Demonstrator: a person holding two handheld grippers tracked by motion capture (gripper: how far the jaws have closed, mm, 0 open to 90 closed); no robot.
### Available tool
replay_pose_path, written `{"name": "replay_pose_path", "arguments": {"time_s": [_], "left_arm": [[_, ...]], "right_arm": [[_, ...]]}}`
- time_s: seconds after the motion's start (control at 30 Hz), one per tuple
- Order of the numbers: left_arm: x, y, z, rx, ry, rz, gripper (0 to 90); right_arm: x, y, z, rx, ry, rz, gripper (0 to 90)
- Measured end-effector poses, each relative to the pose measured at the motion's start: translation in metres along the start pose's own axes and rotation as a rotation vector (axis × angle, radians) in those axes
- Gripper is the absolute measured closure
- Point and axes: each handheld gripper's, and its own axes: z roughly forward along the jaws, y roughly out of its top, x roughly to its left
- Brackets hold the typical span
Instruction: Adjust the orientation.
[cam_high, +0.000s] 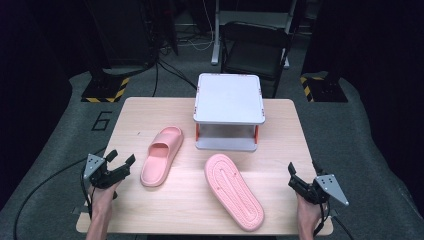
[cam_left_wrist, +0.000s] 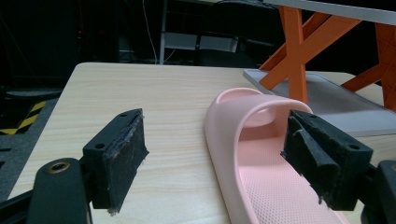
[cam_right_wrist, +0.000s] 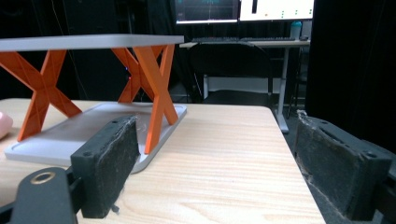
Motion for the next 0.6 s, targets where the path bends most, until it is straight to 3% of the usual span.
{"name": "replay_pose_path", "arguments": {"time_s": [0.1,0.27,0.43,0.6], "left_arm": [[0.001,-0.002,0.001,0.026,-0.003,-0.008,20.3],[0.0,-0.003,0.003,0.029,-0.014,-0.01,18.9],[-0.007,-0.005,0.008,0.063,-0.044,0.012,19.0],[-0.014,-0.005,0.011,0.053,-0.063,0.029,19.4]], "right_arm": [[0.001,-0.001,0.002,0.008,0.006,0.001,13.8],[0.003,-0.004,0.007,0.024,0.019,0.003,14.1],[0.001,-0.004,0.006,0.03,0.003,-0.007,14.3],[0.002,-0.002,0.002,0.018,0.003,-0.001,14.3]]}}
